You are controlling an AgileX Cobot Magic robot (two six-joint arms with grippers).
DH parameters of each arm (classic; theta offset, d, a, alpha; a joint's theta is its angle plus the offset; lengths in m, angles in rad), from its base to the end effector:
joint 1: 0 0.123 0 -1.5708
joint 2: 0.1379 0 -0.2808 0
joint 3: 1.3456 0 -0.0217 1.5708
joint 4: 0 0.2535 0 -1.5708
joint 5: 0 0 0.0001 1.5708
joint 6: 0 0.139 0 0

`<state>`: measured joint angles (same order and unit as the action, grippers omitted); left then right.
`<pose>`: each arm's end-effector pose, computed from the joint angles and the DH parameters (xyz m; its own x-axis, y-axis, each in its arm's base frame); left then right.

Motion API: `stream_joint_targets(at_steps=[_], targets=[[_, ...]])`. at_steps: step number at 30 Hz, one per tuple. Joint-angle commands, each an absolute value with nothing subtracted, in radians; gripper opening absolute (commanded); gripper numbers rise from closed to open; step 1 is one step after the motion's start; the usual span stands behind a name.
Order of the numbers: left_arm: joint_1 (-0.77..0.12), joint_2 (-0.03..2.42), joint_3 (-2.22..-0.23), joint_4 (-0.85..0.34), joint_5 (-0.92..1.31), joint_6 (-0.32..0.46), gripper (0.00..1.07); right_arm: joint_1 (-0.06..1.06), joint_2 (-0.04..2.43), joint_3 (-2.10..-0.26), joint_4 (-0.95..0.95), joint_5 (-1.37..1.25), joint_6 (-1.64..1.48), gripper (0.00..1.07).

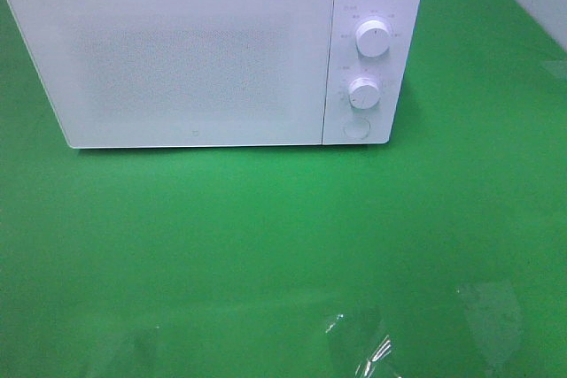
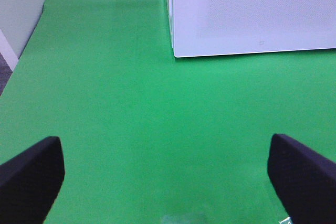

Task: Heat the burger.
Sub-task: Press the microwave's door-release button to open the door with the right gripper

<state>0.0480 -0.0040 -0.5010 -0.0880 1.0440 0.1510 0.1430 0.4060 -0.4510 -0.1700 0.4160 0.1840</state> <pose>0.0451 -0.0084 0.2596 -0.4298 0.0856 -0.8988 0.0666 0.9958 0.0630 0.1414 0.0107 0.2851 -0.2740 -0.0110 -0.9617 -0.0694 0.9976 0.0084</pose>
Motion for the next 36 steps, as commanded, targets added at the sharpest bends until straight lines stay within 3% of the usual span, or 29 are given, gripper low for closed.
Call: stream_joint_targets(at_steps=[1, 26, 33, 35, 36], targets=[[0.049, -0.022, -0.499, -0.092, 1.043, 0.142, 0.98, 0.139, 0.454, -0.440, -0.174, 0.332, 0.173, 0.76], [0.049, -0.022, -0.499, -0.092, 1.043, 0.142, 0.98, 0.139, 1.166, -0.422, -0.159, -0.460, 0.247, 0.76], [0.049, -0.022, -0.499, -0.092, 1.043, 0.142, 0.98, 0.168, 1.333, -0.422, 0.032, -0.619, 0.093, 0.76], [0.049, -0.022, -0.499, -0.092, 1.043, 0.142, 0.98, 0.250, 1.407, -0.422, 0.207, -0.699, -0.051, 0.76], [0.049, -0.022, -0.499, -0.092, 1.043, 0.142, 0.98, 0.250, 1.407, -0.422, 0.207, -0.699, -0.051, 0.76]])
